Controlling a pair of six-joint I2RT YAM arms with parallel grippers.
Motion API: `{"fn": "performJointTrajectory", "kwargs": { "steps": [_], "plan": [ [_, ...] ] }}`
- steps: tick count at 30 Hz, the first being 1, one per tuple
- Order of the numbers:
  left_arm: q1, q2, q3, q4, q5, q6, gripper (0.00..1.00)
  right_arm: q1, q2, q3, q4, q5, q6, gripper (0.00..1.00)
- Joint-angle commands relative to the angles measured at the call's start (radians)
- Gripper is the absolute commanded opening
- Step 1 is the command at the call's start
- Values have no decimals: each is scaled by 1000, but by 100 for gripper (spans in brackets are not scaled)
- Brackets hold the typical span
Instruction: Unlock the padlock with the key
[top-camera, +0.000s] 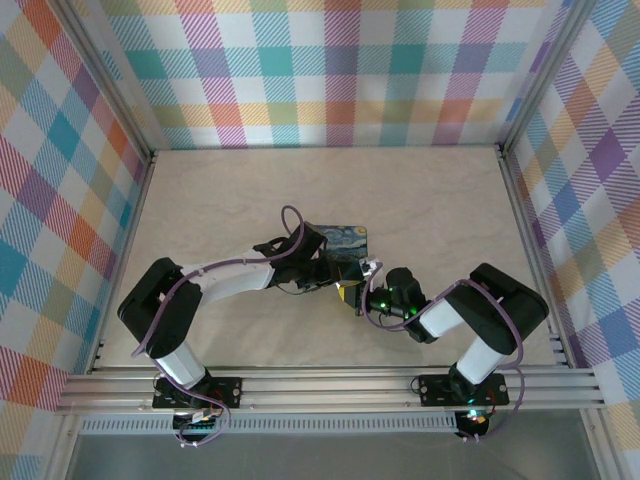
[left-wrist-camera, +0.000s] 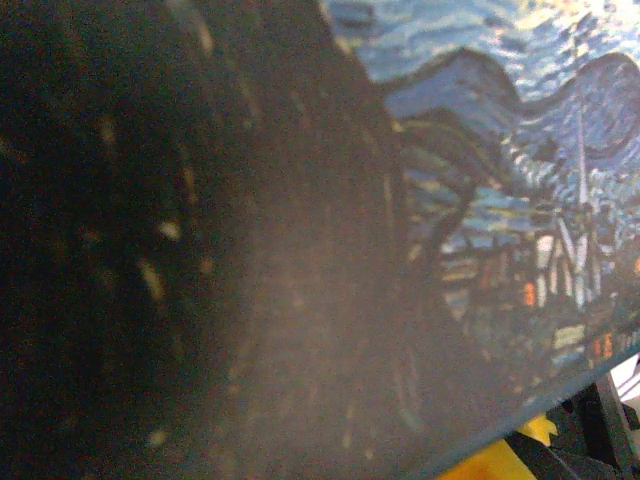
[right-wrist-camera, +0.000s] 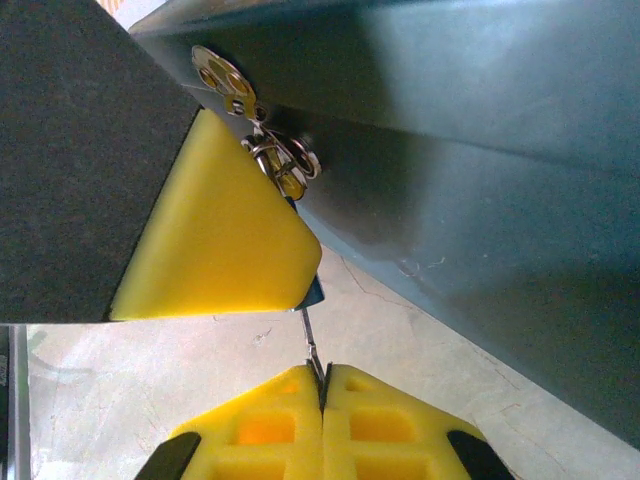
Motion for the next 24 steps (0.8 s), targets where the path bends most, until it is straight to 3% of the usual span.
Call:
{"fn": "performJointTrajectory", "kwargs": {
  "steps": [1,11,24],
  "plan": [
    [1,39,5,15,-91,-6,19,23,-39,7,131,-66,15,0],
    [5,51,15,22,-96,-9,18,23,-65,-2,87,-44,22,0],
    [6,65,11,50,-66,-22,18,35,-48,6,182,-62,40,0]
  ]
}}
